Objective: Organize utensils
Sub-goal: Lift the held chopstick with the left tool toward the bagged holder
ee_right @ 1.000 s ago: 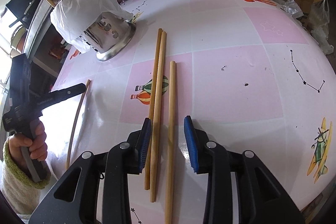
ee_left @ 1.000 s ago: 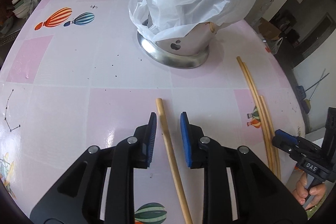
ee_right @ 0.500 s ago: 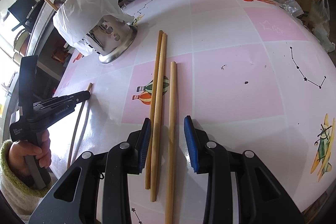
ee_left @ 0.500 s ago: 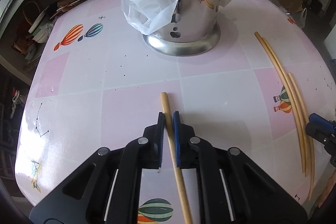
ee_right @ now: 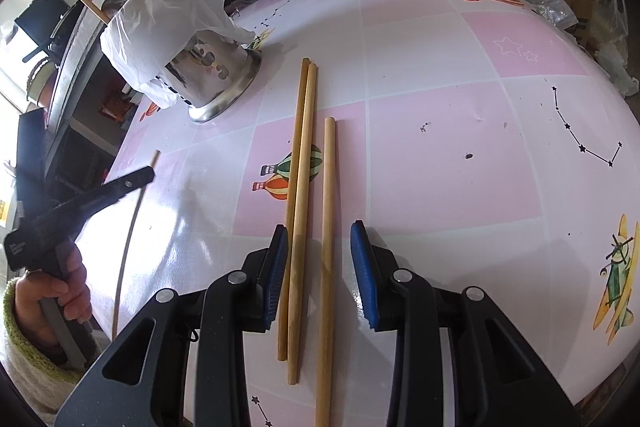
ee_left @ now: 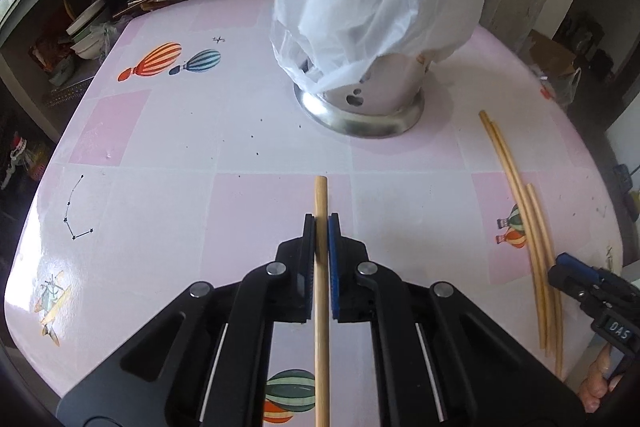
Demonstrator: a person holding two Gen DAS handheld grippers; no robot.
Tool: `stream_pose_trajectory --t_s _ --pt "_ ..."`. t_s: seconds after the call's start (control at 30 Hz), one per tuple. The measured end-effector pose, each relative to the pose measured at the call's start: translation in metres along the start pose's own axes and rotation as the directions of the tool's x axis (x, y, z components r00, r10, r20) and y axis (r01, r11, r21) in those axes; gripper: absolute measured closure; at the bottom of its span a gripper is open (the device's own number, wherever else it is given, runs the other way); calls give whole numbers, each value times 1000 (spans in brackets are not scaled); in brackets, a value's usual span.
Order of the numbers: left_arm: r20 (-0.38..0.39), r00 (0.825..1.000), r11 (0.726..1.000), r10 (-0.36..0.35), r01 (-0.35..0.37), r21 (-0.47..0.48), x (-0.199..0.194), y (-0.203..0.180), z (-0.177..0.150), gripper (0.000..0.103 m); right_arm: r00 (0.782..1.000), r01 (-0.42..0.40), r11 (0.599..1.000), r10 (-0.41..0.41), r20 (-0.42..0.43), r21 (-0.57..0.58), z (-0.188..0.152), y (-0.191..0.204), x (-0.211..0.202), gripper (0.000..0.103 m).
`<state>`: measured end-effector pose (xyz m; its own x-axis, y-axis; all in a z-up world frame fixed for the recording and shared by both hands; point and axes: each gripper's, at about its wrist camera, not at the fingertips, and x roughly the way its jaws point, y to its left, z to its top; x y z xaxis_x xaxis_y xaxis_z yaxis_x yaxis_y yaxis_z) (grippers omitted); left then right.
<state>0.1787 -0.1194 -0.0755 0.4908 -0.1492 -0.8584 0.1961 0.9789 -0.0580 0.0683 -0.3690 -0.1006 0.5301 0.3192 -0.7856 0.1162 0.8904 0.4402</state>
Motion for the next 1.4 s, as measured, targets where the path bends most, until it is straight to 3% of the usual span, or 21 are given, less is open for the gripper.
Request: stream_pose_trajectory --t_s 0.13,0.33,0.5,0.67,0.87,1.4 --pt "97 991 994 -91 96 -46 -32 16 2 98 1000 -5 1000 5 -7 -1 1 -1 0 71" --pt "218 956 972 -195 217 -84 -72 37 0 98 999 -2 999 1 -32 -34 7 2 3 71" --pt "281 931 957 -234 272 -102 -93 47 -3 98 999 17 998 -20 -39 -68 20 9 8 71" --pt "309 917 950 -252 296 -103 -103 51 -5 98 997 69 992 -73 -30 -107 37 15 14 74" --pt "312 913 946 -265 309 -102 -101 53 -5 98 989 129 980 -137 -46 -150 52 15 22 83" --pt "307 909 941 -281 324 -96 -94 55 -4 98 971 191 950 -219 -93 -246 59 31 39 90"
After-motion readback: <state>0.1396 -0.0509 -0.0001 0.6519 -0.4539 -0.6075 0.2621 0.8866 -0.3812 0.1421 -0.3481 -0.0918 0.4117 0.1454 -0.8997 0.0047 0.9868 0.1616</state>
